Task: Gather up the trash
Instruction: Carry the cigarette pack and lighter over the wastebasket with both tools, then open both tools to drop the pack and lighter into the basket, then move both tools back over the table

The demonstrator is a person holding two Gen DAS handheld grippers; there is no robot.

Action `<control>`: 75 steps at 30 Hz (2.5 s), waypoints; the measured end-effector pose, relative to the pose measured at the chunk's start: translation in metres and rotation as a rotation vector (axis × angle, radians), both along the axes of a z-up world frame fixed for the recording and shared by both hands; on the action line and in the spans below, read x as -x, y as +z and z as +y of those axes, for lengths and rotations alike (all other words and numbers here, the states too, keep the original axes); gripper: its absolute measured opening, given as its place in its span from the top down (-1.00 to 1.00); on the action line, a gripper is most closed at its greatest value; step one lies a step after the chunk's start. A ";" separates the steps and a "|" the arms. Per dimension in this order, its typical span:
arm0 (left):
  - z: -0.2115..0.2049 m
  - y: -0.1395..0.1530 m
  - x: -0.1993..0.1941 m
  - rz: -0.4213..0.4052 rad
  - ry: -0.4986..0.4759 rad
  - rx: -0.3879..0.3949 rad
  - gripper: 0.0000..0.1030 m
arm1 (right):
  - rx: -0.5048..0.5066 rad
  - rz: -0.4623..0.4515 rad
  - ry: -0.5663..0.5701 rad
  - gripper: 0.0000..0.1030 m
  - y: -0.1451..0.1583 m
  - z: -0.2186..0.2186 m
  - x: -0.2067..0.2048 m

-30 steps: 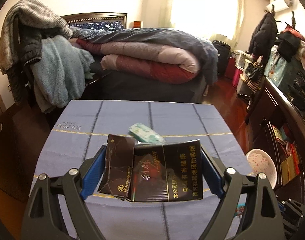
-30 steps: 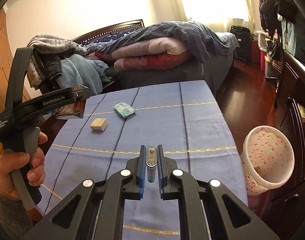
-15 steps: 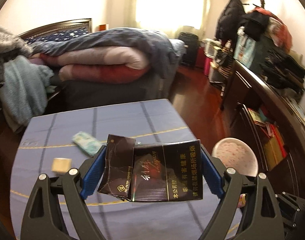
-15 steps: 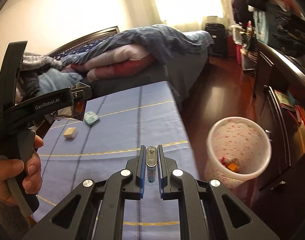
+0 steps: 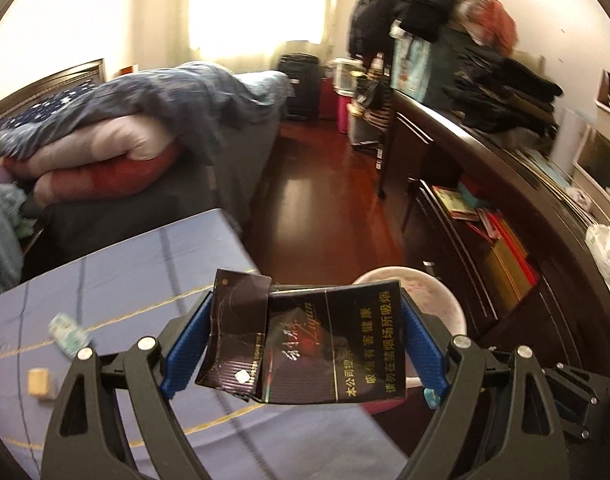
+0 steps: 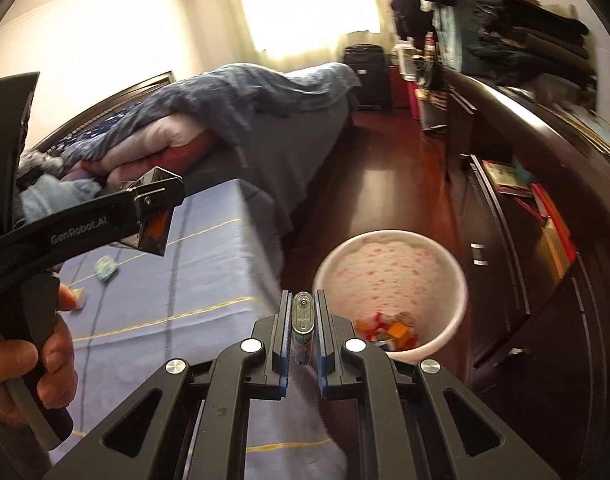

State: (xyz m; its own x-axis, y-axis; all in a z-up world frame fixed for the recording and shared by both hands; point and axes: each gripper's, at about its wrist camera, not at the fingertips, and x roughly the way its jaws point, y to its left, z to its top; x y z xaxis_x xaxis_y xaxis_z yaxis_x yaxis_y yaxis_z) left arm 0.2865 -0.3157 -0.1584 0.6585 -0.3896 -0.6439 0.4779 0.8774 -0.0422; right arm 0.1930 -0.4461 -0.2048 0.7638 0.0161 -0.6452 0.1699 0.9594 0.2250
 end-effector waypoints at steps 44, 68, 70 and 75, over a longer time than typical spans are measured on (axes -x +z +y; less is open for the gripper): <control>-0.147 -0.080 -0.097 0.251 -0.146 0.004 -0.93 | -0.036 0.152 -0.345 0.05 -0.100 -0.108 -0.069; 0.095 -0.037 -0.059 0.135 0.292 -0.030 -0.93 | -0.014 0.101 0.056 -0.63 -0.026 0.066 -0.038; 0.125 -0.040 -0.058 0.147 0.343 -0.029 -0.93 | -0.009 0.100 0.098 -0.63 -0.024 0.082 -0.038; 0.199 -0.056 -0.058 0.179 0.476 -0.024 -0.93 | 0.006 0.098 0.206 -0.64 -0.020 0.124 -0.041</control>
State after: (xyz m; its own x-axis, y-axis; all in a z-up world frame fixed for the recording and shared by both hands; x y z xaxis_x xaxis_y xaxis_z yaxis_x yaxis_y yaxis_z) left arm 0.3446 -0.1168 -0.2141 0.6380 -0.0571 -0.7679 0.0122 0.9979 -0.0640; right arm 0.2343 -0.3224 -0.2252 0.6789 0.1606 -0.7164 -0.0087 0.9775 0.2109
